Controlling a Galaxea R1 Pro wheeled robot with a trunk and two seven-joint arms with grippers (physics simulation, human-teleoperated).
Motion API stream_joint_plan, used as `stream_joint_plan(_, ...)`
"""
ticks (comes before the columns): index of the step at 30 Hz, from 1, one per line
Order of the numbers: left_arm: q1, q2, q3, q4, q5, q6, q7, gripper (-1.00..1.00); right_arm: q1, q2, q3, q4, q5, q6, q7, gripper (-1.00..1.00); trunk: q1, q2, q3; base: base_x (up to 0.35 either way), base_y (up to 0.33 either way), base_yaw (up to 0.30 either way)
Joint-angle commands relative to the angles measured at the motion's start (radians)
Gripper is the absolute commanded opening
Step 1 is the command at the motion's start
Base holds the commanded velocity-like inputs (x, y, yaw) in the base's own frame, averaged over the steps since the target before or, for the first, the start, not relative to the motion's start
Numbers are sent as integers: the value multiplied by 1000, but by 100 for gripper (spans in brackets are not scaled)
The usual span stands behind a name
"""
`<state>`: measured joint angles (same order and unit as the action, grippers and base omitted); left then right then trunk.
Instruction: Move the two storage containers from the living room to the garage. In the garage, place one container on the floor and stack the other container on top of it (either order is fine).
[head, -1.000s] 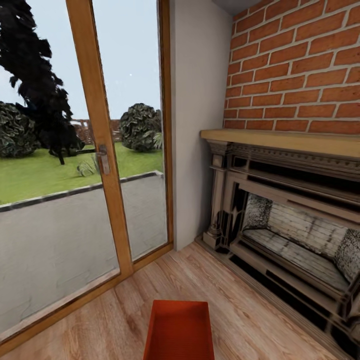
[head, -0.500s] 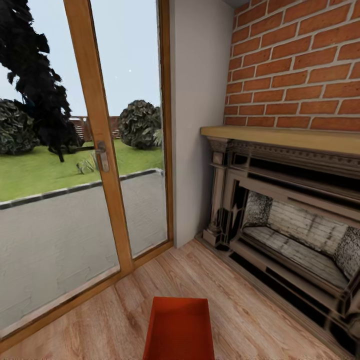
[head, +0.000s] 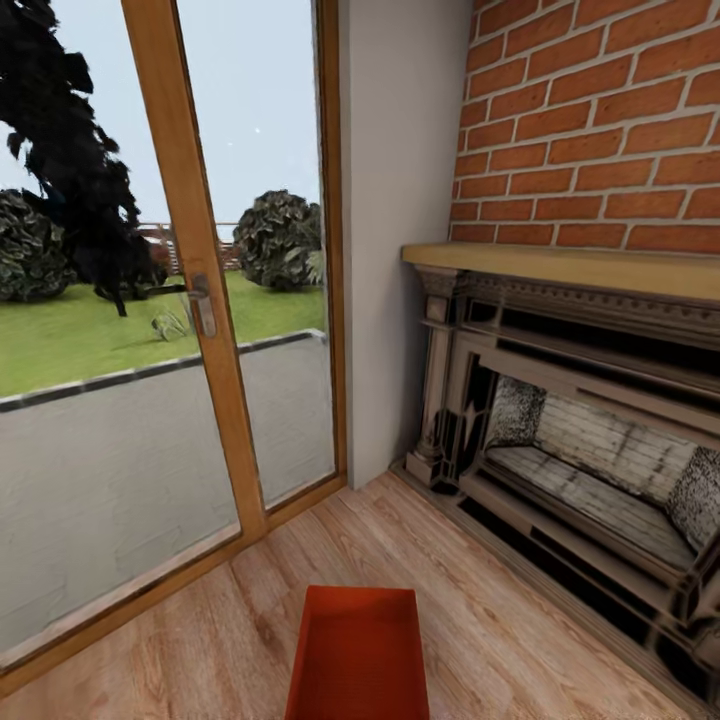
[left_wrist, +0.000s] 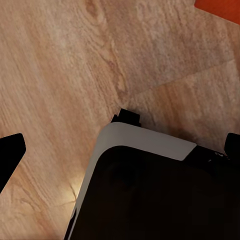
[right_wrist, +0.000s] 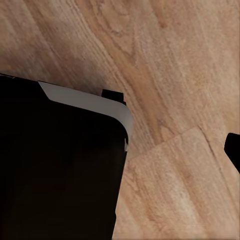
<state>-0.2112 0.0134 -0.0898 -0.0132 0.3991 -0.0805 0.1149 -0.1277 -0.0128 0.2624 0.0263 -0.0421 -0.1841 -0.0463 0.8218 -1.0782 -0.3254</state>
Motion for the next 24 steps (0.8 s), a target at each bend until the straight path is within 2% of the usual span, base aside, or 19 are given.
stream_joint_plan(1, -1, 0, -8, 0, 8, -2, 2, 100, -1, 0, 8, 3, -5, -5, -3, 100, 0, -1, -3, 0, 0, 0)
stream_joint_plan(24, -1, -1, -11, 0, 7, -2, 2, 100, -1, -4, 6, 3, -6, 0, 10, 100, 0, -1, -39, 0, 0, 0)
